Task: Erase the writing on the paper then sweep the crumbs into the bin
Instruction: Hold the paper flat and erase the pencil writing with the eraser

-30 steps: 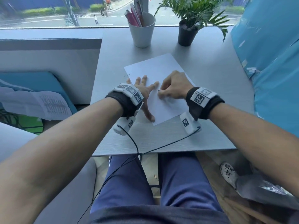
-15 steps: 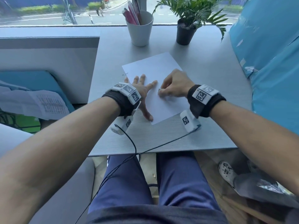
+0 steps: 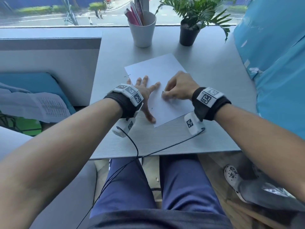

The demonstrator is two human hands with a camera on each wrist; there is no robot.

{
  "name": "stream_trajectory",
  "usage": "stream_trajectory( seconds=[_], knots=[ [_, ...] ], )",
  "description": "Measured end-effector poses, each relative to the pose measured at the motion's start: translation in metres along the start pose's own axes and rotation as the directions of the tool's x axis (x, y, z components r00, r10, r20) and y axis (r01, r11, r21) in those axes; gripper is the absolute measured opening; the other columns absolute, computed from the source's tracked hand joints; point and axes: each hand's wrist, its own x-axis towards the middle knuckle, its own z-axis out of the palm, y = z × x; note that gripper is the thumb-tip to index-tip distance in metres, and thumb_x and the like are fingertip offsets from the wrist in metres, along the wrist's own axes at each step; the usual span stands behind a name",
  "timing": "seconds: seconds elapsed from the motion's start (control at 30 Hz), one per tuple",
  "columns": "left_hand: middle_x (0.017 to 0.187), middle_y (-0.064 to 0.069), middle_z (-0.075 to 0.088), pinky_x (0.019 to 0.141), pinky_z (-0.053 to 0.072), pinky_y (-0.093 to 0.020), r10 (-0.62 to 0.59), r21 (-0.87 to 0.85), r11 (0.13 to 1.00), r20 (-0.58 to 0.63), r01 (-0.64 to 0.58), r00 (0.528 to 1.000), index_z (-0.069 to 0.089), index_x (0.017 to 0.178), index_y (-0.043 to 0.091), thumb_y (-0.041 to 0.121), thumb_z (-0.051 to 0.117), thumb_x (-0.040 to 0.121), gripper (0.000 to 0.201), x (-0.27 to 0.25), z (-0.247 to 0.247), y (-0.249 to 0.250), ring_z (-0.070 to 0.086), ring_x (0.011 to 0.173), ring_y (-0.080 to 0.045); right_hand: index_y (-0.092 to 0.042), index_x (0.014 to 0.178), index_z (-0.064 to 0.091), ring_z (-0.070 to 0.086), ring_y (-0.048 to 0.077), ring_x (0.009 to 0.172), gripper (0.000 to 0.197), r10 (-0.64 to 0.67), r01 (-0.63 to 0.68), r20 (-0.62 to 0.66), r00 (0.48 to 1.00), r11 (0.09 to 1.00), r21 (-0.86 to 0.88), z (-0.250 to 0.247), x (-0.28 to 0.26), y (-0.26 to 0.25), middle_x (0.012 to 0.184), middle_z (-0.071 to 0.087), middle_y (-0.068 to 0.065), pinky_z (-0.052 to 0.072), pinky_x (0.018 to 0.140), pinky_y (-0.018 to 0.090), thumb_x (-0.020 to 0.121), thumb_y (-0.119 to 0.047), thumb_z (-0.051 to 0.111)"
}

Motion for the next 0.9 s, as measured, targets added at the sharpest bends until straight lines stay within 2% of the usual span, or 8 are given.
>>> stream_trajectory(
  seconds=[0.17, 0.33, 0.4, 0.5, 0.6, 0.7, 0.83, 0.9],
  knots=[
    [0.161, -0.010, -0.029, 0.113, -0.012, -0.066, 0.010, 0.004, 1.000, -0.004, -0.010, 1.000, -0.023, 0.150, 0.045, 0.080, 0.083, 0.031, 0.163, 0.002, 0.002, -0.003, -0.020, 0.150, -0.033, -0.016, 0.080, 0.079, 0.065, 0.004, 0.069, 0.015, -0.073, 0.081, 0.127, 0.989, 0.995, -0.053, 0.012, -0.016, -0.007, 0.075, 0.074, -0.005, 0.046, 0.062, 0.011, 0.071, -0.028, 0.080],
    [0.161, -0.009, -0.029, 0.114, -0.014, -0.064, 0.037, -0.017, 0.999, -0.005, -0.037, 0.999, -0.022, 0.150, 0.047, 0.079, 0.083, 0.033, 0.160, 0.003, 0.002, -0.006, -0.022, 0.149, -0.032, -0.009, 0.079, 0.076, 0.058, 0.010, 0.054, 0.018, 0.123, -0.108, -0.119, 0.985, 0.987, 0.120, -0.032, 0.010, 0.024, 0.069, 0.070, 0.004, 0.055, 0.070, 0.029, 0.071, -0.026, 0.079],
    [0.160, -0.009, -0.031, 0.115, -0.015, -0.062, 0.060, -0.032, 0.998, -0.013, -0.060, 0.998, -0.021, 0.151, 0.045, 0.079, 0.083, 0.036, 0.158, 0.001, 0.002, -0.008, -0.024, 0.148, -0.031, -0.011, 0.080, 0.075, 0.061, 0.016, 0.063, 0.019, 0.177, -0.173, -0.038, 0.984, 0.982, 0.075, -0.038, 0.010, 0.040, 0.077, 0.073, 0.007, 0.056, 0.072, 0.033, 0.072, -0.028, 0.079],
    [0.160, -0.007, -0.031, 0.117, -0.015, -0.059, 0.107, -0.061, 0.992, -0.030, -0.108, 0.994, -0.018, 0.153, 0.041, 0.080, 0.080, 0.042, 0.154, -0.001, 0.006, -0.014, -0.026, 0.148, -0.028, -0.017, 0.086, 0.075, 0.063, 0.017, 0.088, 0.020, 0.227, -0.225, 0.014, 0.974, 0.970, -0.086, -0.035, 0.005, 0.058, 0.090, 0.071, 0.002, 0.046, 0.075, 0.025, 0.076, -0.034, 0.077],
    [0.163, -0.005, -0.024, 0.117, -0.017, -0.055, 0.063, -0.045, 0.997, -0.037, -0.065, 0.997, -0.015, 0.157, 0.030, 0.086, 0.067, 0.057, 0.140, -0.006, 0.006, -0.023, -0.020, 0.150, -0.022, -0.017, 0.085, 0.075, 0.058, 0.018, 0.100, 0.017, 0.215, -0.214, 0.002, 0.977, 0.975, -0.061, -0.032, 0.003, 0.058, 0.091, 0.070, 0.002, 0.044, 0.081, 0.024, 0.076, -0.032, 0.077],
    [0.165, -0.011, -0.016, 0.120, -0.012, -0.053, 0.012, 0.065, 0.998, -0.121, -0.004, 0.993, -0.005, 0.158, 0.010, 0.086, 0.043, 0.076, 0.122, -0.020, 0.009, -0.011, -0.012, 0.152, -0.025, -0.017, 0.087, 0.075, 0.060, 0.016, 0.097, 0.017, 0.223, -0.222, 0.016, 0.975, 0.973, -0.059, -0.034, 0.004, 0.057, 0.091, 0.070, 0.001, 0.043, 0.079, 0.022, 0.077, -0.030, 0.077],
    [0.162, -0.004, -0.024, 0.121, -0.012, -0.050, 0.387, 0.090, 0.921, -0.080, -0.380, 0.919, -0.013, 0.157, 0.018, 0.078, 0.028, 0.088, 0.101, -0.050, 0.040, 0.041, -0.019, 0.150, -0.021, -0.017, 0.089, 0.076, 0.063, 0.016, 0.090, 0.018, 0.219, -0.217, 0.017, 0.976, 0.973, -0.077, -0.036, 0.002, 0.053, 0.088, 0.070, 0.000, 0.042, 0.075, 0.021, 0.077, -0.030, 0.078],
    [0.160, 0.000, -0.028, 0.120, -0.014, -0.047, 0.456, 0.054, 0.889, -0.029, -0.454, 0.890, -0.018, 0.155, 0.024, 0.077, 0.023, 0.089, 0.094, -0.060, 0.057, 0.054, -0.024, 0.147, -0.018, -0.017, 0.088, 0.076, 0.063, 0.016, 0.084, 0.016, 0.227, -0.225, 0.019, 0.974, 0.971, -0.077, -0.037, 0.002, 0.051, 0.087, 0.071, 0.000, 0.043, 0.072, 0.021, 0.077, -0.029, 0.078]
  ],
)
